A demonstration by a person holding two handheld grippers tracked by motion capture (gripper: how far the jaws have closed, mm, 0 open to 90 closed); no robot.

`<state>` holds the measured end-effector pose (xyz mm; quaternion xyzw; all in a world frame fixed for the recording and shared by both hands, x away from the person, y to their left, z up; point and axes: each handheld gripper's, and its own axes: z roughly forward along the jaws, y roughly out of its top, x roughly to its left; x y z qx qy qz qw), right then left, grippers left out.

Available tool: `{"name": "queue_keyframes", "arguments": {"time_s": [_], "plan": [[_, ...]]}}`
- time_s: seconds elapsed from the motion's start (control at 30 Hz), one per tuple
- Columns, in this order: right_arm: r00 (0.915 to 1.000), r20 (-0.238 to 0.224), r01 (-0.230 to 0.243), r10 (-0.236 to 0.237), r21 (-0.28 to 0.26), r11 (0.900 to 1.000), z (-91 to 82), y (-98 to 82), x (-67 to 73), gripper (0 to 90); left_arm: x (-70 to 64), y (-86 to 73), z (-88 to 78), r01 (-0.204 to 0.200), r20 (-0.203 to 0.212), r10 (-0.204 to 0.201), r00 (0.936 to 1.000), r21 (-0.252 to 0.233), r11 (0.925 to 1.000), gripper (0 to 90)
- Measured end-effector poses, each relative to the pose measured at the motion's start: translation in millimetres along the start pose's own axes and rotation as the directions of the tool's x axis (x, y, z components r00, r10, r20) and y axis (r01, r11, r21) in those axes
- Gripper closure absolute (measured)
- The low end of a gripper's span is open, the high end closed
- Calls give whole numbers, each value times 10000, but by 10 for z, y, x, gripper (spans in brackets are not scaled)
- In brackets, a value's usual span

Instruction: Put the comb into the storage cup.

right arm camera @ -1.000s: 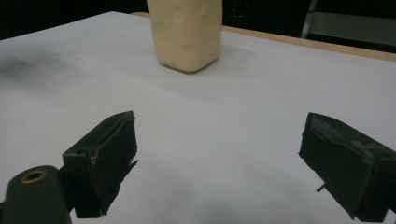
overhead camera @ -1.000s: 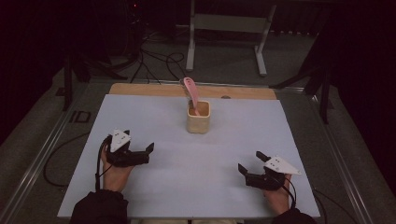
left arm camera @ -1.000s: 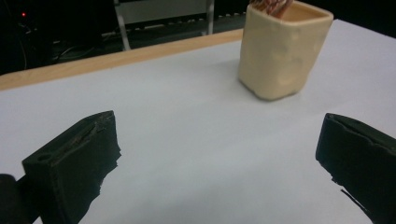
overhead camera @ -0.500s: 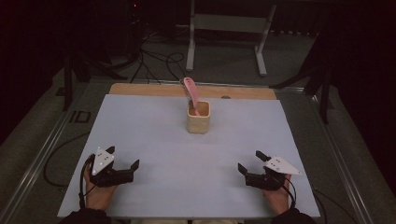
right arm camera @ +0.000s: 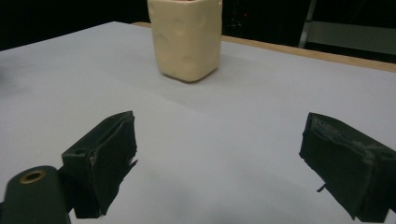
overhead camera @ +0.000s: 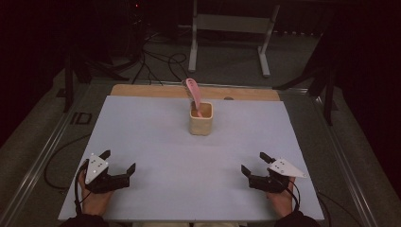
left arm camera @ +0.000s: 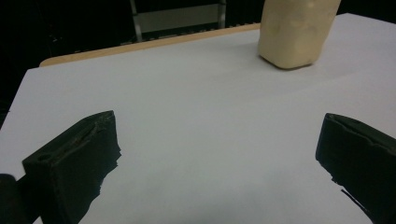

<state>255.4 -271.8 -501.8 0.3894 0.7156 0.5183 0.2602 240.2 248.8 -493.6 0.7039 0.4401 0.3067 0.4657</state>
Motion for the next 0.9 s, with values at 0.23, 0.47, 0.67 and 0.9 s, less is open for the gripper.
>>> {"name": "queue_keyframes", "arguments": {"time_s": [0.23,0.47,0.67,0.9], "plan": [[10000,81,-16,16,-77,10000,14,12,-4,99,45,-41,-72,37,-219,-38,9998,-74,10000,1],[9998,208,-21,20,15,10000,14,11,-14,99,36,-59,-56,8,-109,-8,9999,-3,10000,1],[9997,239,-29,28,40,10000,11,-1,-27,99,59,-55,-52,182,-126,-184,9998,-154,9997,1],[9995,302,-60,58,86,9999,-7,-11,-41,99,55,-53,-26,166,-136,-167,9998,-130,9998,1]]}}
